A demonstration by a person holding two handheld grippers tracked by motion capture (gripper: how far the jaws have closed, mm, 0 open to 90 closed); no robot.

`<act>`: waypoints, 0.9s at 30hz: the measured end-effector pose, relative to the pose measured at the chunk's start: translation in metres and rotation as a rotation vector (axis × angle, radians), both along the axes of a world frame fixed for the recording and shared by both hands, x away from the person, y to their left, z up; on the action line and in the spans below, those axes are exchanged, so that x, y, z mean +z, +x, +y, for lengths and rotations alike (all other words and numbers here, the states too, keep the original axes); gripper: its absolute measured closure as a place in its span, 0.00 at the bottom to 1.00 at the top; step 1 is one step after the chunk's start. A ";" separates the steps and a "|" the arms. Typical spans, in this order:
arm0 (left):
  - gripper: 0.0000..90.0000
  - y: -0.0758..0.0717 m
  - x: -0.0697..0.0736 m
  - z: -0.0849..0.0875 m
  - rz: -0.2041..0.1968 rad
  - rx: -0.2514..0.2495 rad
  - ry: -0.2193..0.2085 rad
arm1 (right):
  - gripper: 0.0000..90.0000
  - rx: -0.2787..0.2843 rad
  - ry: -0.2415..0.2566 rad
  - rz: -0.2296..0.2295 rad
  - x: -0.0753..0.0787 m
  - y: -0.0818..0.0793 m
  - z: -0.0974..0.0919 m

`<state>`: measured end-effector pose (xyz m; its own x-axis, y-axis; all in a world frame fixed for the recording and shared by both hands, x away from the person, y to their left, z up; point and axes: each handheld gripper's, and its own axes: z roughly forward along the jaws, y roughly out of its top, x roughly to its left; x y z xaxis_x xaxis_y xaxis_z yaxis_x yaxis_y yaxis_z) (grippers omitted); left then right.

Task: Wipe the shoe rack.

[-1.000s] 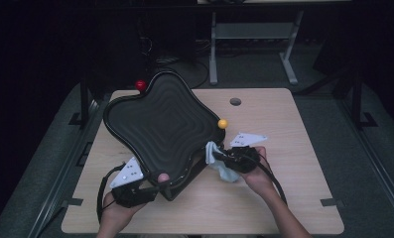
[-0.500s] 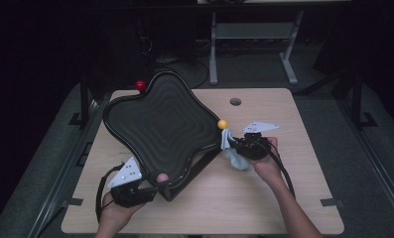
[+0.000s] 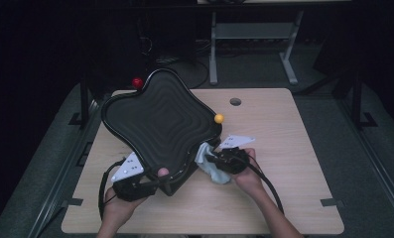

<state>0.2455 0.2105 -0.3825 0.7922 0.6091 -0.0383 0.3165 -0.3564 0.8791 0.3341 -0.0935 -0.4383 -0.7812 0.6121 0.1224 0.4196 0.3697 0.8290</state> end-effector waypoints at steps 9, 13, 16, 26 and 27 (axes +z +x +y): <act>0.67 0.000 0.000 -0.001 -0.004 0.005 -0.002 | 0.90 0.044 0.006 0.051 -0.030 -0.003 0.048; 0.67 0.000 -0.001 0.000 -0.008 0.010 -0.003 | 0.90 0.094 0.009 0.052 -0.035 -0.014 0.061; 0.67 0.000 -0.001 -0.001 -0.009 0.013 -0.002 | 0.90 0.059 -0.003 0.042 -0.034 -0.010 0.057; 0.67 0.000 -0.001 -0.001 -0.013 0.021 -0.003 | 0.90 0.113 0.010 0.050 -0.036 -0.020 0.066; 0.67 0.000 -0.001 -0.002 -0.013 0.022 -0.003 | 0.90 0.099 0.014 0.054 -0.036 -0.019 0.065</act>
